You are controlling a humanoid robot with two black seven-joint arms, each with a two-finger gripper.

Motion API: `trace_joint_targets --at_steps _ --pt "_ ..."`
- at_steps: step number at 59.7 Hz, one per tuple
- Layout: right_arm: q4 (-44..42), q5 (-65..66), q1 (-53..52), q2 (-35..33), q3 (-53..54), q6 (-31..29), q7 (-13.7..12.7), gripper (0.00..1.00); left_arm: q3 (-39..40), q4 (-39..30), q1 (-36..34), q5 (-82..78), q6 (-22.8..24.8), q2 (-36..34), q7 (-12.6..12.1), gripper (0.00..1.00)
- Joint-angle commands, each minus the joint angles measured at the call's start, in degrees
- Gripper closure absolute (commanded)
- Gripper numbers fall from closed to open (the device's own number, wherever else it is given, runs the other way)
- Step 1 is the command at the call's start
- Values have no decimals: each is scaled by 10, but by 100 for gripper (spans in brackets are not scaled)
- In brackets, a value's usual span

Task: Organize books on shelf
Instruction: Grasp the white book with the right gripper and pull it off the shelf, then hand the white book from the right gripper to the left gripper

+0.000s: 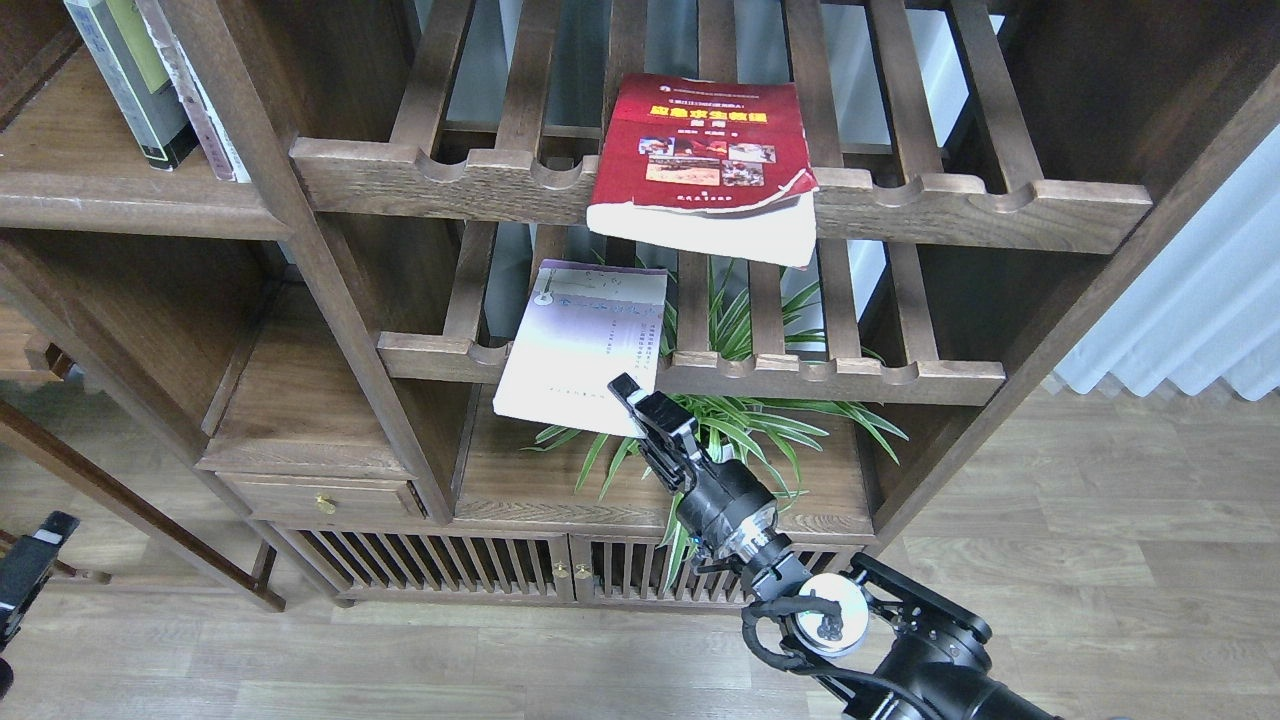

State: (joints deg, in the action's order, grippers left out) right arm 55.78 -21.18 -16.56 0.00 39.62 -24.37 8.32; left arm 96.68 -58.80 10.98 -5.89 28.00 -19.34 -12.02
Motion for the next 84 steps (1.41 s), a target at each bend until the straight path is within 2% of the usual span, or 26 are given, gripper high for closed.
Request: trace_joint_targets --at_steps 1,6,12,13,17,25,35,39,48,55,66,84 --pt "6 0 -1 0 -2 -16 -7 85 -2 0 0 1 0 0 3 0" --pt "5 3 -1 0 -7 -36 -21 95 -8 0 1 1 0 0 6 0" --pt "1 11 -1 0 -14 -36 -37 96 -19 0 1 4 0 0 8 0" --pt "1 21 3 0 -18 -36 -50 96 -34 0 1 16 0 0 8 0" --pt "1 36 12 0 -17 -36 -66 96 -60 0 0 40 0 -4 8 0" --pt "0 83 63 0 -17 -36 -120 96 -174 -7 -9 132 0 -27 7 0" --pt "0 102 108 0 -17 -36 -173 96 -283 -25 -22 219 0 -62 8 0" --pt "0 101 120 0 -17 -36 -186 96 -316 -35 -27 247 0 -67 8 0" --pt "6 101 136 0 -17 -36 -200 96 -367 -46 -42 267 0 -66 9 0" --pt "6 102 147 0 -20 -36 -215 96 -401 -49 -52 267 0 -60 20 0" --pt "27 102 177 0 -21 -36 -244 96 -494 -50 -82 306 0 -56 71 0" --pt "44 102 184 0 -33 -36 -246 96 -567 -43 -114 353 0 -16 74 2"
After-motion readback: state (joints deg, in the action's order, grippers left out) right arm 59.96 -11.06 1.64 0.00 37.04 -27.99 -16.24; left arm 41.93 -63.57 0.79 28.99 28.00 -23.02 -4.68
